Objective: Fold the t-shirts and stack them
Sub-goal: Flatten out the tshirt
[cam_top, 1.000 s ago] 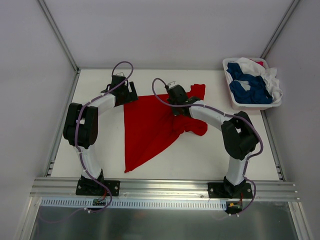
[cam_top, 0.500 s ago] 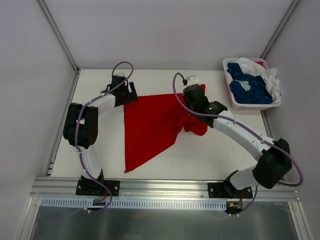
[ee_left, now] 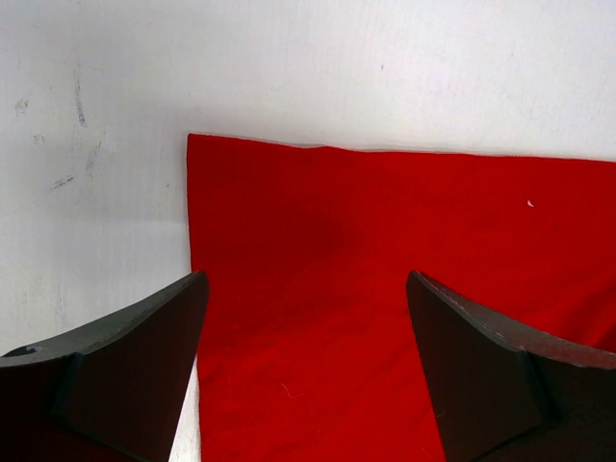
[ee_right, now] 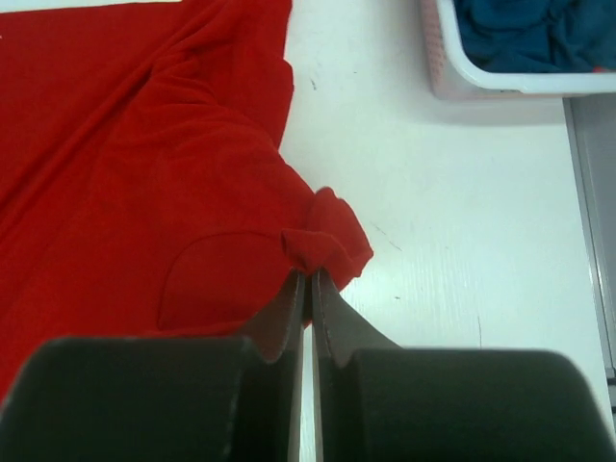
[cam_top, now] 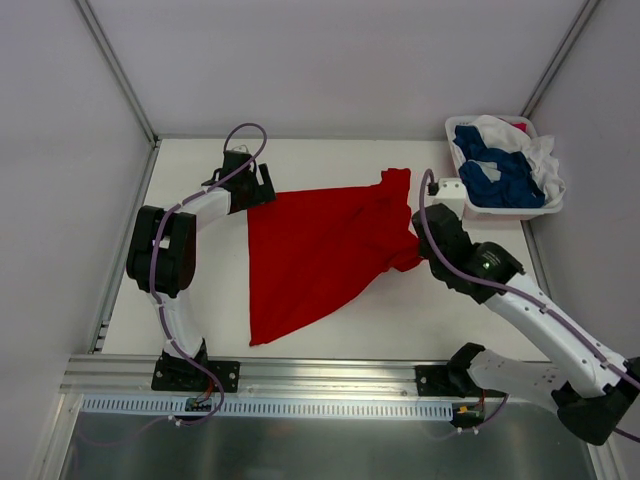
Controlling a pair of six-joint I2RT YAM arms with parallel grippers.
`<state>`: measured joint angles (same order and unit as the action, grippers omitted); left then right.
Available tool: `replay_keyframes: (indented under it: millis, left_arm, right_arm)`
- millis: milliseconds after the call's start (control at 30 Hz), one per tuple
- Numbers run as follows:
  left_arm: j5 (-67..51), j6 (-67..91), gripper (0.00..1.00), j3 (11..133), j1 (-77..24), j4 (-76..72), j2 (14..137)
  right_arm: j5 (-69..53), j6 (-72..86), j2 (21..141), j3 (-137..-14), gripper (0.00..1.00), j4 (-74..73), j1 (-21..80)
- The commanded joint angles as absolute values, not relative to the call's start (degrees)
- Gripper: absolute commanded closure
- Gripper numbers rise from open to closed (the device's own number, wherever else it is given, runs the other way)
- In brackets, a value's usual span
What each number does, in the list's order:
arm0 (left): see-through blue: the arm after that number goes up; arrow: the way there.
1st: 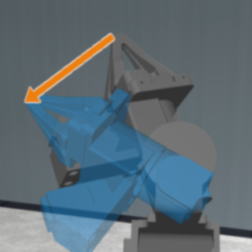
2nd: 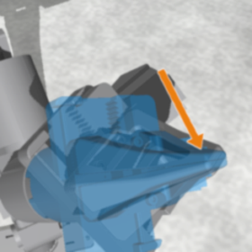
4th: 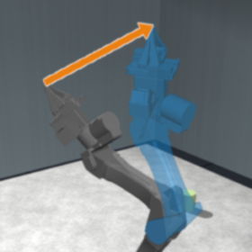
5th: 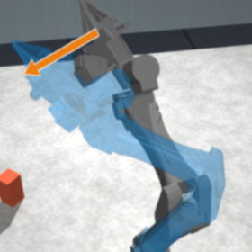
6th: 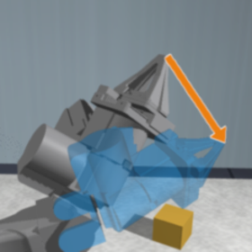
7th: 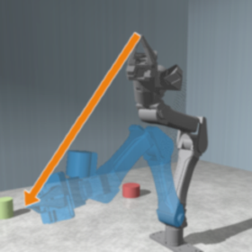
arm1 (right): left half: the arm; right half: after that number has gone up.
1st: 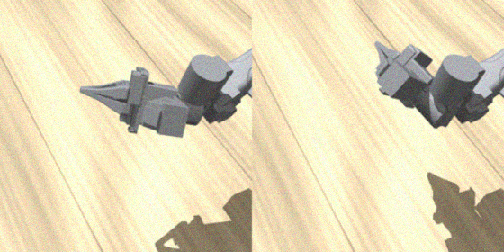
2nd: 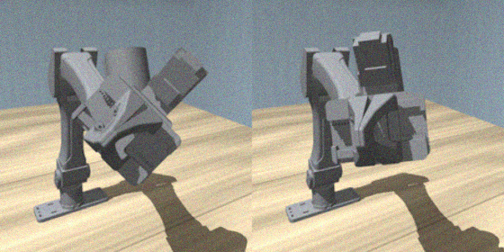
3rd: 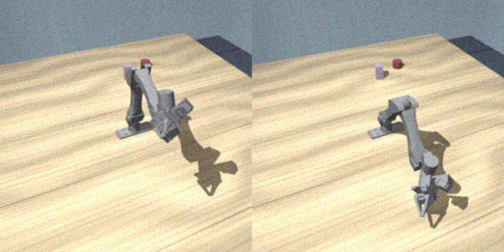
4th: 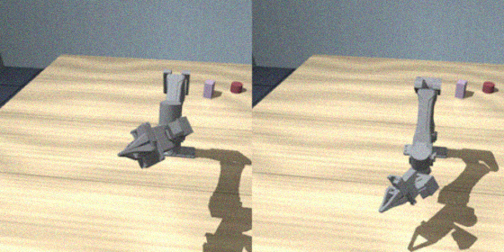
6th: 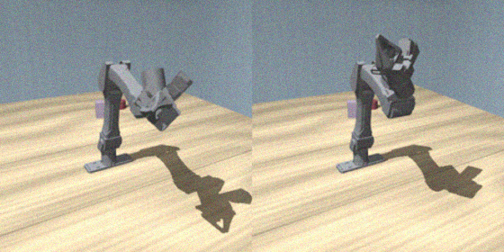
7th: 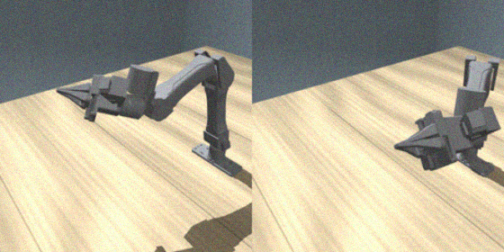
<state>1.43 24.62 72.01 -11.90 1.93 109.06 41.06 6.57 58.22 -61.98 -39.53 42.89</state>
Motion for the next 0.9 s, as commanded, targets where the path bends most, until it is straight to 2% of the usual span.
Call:
replay_keyframes:
  millis: [0,400,867]
  left_arm:
    - [0.3,24.9,0.16,72.2,-11.8,0.9,106.6]
    - [0.2,24.8,0.15,72.6,-11.8,0.9,107.1]
    - [0.2,24.6,0.15,73.5,-11.8,1.0,107.7]
  right_arm:
    - [45.6,12.3,54.0,-61.1,1.00,-47.7,43.8]
    - [43.2,19.6,44.9,-57.5,1.00,-55.3,45.3]
    - [51.5,26.3,37.4,-58.0,1.00,-62.2,49.8]
